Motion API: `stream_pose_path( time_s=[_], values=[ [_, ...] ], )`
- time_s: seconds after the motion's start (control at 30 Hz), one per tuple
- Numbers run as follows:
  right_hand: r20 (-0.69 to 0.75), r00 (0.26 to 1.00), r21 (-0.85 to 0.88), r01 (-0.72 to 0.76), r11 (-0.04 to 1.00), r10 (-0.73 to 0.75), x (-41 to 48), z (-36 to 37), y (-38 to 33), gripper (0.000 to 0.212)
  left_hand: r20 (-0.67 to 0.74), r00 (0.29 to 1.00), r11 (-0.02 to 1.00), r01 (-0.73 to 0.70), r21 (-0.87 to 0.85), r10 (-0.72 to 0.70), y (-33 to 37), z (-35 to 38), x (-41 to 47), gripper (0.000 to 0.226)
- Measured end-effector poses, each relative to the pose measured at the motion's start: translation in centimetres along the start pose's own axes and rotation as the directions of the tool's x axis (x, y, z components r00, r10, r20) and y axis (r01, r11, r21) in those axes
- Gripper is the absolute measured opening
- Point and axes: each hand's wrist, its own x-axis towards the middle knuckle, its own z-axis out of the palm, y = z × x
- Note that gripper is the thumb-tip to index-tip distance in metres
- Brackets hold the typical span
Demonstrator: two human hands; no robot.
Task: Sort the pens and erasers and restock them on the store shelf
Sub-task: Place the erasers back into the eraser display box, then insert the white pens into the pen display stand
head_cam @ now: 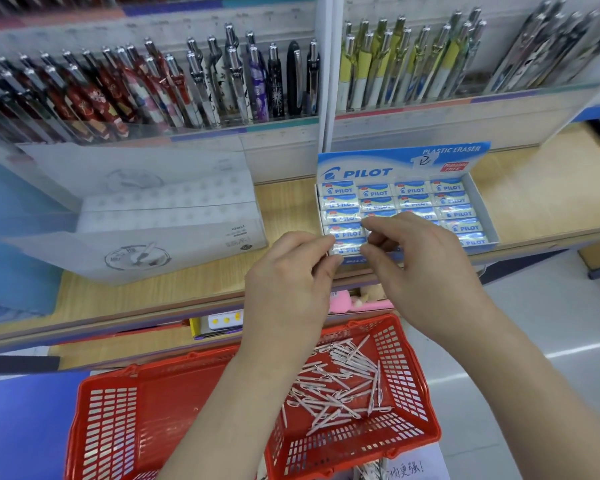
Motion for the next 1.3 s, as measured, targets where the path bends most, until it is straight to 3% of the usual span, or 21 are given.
stream_pose_path(
  time_s=[0.2, 0.3, 0.37, 0.5, 0.63, 0.77, 0.93, 1.03, 1.13, 1.3],
  values=[
    [-0.14, 0.99, 0.018, -0.026, 1.0, 0.028, -0.6, -0.3, 0.3, 0.022, 0.075, 0.996, 0.996, 0.052, -0.075, -0.047, 0.3, 0.1, 1.1, 0.024],
    [-0.267, 0.958, 0.125, -0.076, 0.989, 0.108, -2.5, -0.8, -0.1, 0.021, 0.143, 0.987, 0.992, 0.086, -0.094, -0.072, 0.5, 0.1, 1.5, 0.029],
    [-0.27, 0.946, 0.213, -0.122, 0.969, 0.179, -4.3, -1.1, -0.2, 0.02, 0.182, 0.983, 0.993, 0.057, -0.103, -0.038, 0.4, -0.3, 1.3, 0.036],
    [-0.091, 0.968, 0.222, -0.21, 0.952, 0.235, -7.9, 0.4, 1.0, 0.018, 0.115, 0.989, 0.993, -0.081, -0.082, 0.09, -0.8, -2.1, -1.7, 0.022],
    [0.204, 0.939, 0.052, -0.293, 0.955, 0.277, -11.0, 4.5, 4.6, 0.014, 0.273, 0.962, 0.998, 0.02, -0.067, -0.001, -4.4, -1.3, -7.9, 0.019],
    [0.413, 0.84, -0.039, -0.37, 0.928, 0.352, -14.2, 10.2, 10.3, 0.022, 0.489, 0.849, 0.979, 0.155, 0.132, -0.2, -10.1, 2.5, -14.9, 0.018],
    [0.498, 0.767, -0.076, -0.424, 0.902, 0.403, -18.1, 20.3, 20.5, 0.029, 0.635, 0.655, 0.905, 0.207, 0.372, -0.411, -18.1, 11.3, -23.1, 0.024],
    [0.534, 0.721, -0.126, -0.45, 0.884, 0.442, -20.7, 27.5, 26.9, 0.036, 0.713, 0.541, 0.884, 0.137, 0.448, -0.446, -23.7, 17.9, -27.4, 0.033],
    [0.56, 0.685, -0.202, -0.432, 0.879, 0.466, -22.0, 34.7, 32.3, 0.045, 0.755, 0.499, 0.874, 0.009, 0.486, -0.425, -29.7, 24.3, -30.3, 0.045],
    [0.508, 0.699, -0.275, -0.423, 0.863, 0.504, -20.5, 45.2, 38.8, 0.059, 0.79, 0.448, 0.832, -0.162, 0.531, -0.418, -38.6, 33.6, -32.5, 0.068]
  ],
)
